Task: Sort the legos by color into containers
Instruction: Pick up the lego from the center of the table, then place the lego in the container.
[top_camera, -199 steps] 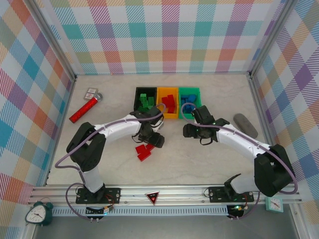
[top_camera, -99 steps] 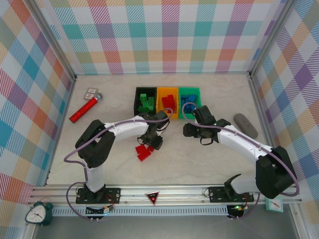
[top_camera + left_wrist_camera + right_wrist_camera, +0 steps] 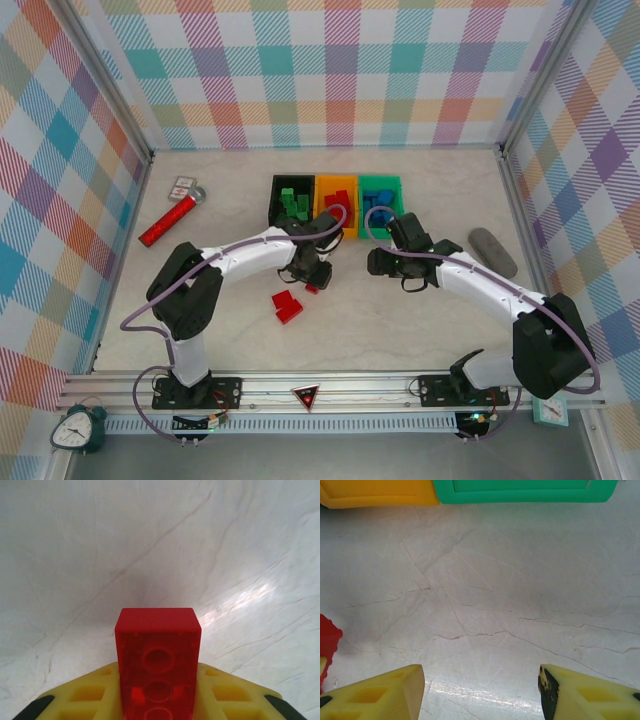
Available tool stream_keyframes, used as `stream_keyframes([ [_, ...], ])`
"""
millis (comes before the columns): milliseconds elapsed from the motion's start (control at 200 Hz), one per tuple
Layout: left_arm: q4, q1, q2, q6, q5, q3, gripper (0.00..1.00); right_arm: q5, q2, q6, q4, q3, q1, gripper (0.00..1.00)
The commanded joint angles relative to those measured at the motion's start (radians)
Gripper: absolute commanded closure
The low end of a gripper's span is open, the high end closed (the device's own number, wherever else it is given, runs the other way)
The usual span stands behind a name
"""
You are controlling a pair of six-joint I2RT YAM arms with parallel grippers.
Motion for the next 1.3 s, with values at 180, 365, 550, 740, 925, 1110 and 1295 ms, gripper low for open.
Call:
stream_keyframes([
  [180,-0.026,0.072,0.085,-0.084,0.041,0.283,0.68,0.022,-0.078,0.002,-0.014,-0.044,-0.005,0.38],
  [365,-0.115,0.136,0.238,-0.081,0.037,0.541,0.67,0.042,-0.195,0.024,-0.049,-0.1,-0.005,0.37],
  [550,-0.141,0.151,0.372,-0.076,0.039,0.723,0.66,0.052,-0.304,0.042,-0.102,-0.14,-0.005,0.37],
  [740,-0.159,0.169,0.44,-0.139,-0.058,0.819,0.53,0.039,-0.371,0.064,-0.119,-0.17,-0.004,0.36],
  [925,-0.13,0.189,0.45,-0.214,-0.068,0.815,0.43,0.019,-0.383,0.066,-0.128,-0.164,-0.004,0.36],
  [1110,0.016,0.183,0.342,-0.22,-0.007,0.656,0.39,-0.01,-0.376,0.061,-0.118,-0.16,-0.005,0.36],
  [1295,0.169,0.183,0.134,-0.225,0.009,0.375,0.38,-0.109,-0.314,0.075,-0.035,-0.179,-0.005,0.37],
])
